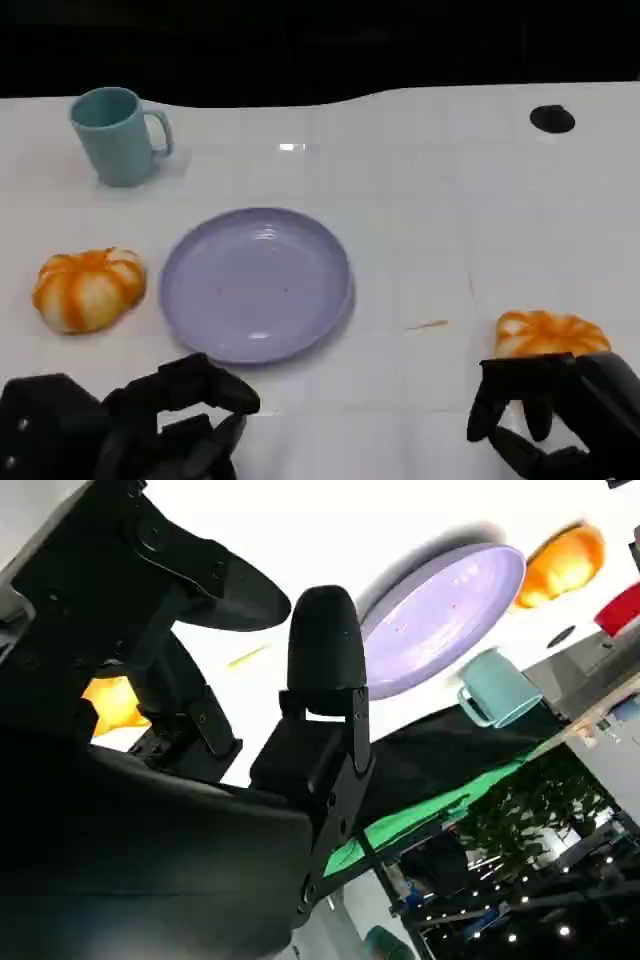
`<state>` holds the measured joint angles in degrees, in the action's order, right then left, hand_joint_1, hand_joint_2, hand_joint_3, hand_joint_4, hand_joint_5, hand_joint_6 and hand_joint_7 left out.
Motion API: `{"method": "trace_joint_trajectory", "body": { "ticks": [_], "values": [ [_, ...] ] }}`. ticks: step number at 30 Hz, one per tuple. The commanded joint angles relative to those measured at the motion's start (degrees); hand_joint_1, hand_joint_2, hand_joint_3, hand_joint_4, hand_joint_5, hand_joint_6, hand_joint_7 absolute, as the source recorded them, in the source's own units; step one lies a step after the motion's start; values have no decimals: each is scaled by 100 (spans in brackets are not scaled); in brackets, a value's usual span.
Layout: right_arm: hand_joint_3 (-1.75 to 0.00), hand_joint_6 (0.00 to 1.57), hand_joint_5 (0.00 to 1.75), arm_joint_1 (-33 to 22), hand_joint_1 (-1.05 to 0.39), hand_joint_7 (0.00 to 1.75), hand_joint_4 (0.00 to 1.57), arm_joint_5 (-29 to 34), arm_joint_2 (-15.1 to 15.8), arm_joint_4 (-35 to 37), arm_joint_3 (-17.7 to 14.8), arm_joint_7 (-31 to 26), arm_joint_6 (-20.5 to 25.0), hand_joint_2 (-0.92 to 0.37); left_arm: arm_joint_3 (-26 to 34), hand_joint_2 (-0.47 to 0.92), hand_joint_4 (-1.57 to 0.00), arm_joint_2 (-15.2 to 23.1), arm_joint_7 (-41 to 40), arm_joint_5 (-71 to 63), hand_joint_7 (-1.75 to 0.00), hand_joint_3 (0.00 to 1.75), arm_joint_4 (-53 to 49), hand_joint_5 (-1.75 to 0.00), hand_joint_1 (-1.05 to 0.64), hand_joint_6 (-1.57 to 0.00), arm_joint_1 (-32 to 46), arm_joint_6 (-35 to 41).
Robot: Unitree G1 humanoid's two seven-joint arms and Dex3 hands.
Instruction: Grasp the bread from the table and place it into the plate.
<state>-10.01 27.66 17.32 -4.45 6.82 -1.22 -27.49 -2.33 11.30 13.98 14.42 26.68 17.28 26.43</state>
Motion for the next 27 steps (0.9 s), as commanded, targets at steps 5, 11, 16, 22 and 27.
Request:
{"method": "trace_joint_trajectory", "body": {
  "ticks": [5,11,16,22,27],
  "values": [
    [-131,98,174,11,-14,116,96,-68,54,14,-23,25,53,-20,62,75,-69,35,16,14,-128,73,34,-175,-31,-67,-3,-1],
    [-132,97,175,16,-15,116,97,-74,78,10,-31,25,26,-20,63,75,-70,36,14,10,-127,73,29,-175,-31,-67,1,-15],
    [-132,97,175,-1,-15,117,97,-42,69,-23,-31,6,38,-20,62,75,-68,58,6,-11,-127,74,68,-175,-31,-66,14,1],
    [-132,96,175,6,-15,117,97,-56,67,5,-32,-9,6,-20,65,75,-69,51,3,0,-127,74,83,-175,-30,-66,20,15],
    [-132,95,175,-5,-15,116,95,-97,47,-9,-53,0,52,-20,65,75,-70,32,-8,18,-127,75,97,-175,-30,-67,25,43]
  ]
}}
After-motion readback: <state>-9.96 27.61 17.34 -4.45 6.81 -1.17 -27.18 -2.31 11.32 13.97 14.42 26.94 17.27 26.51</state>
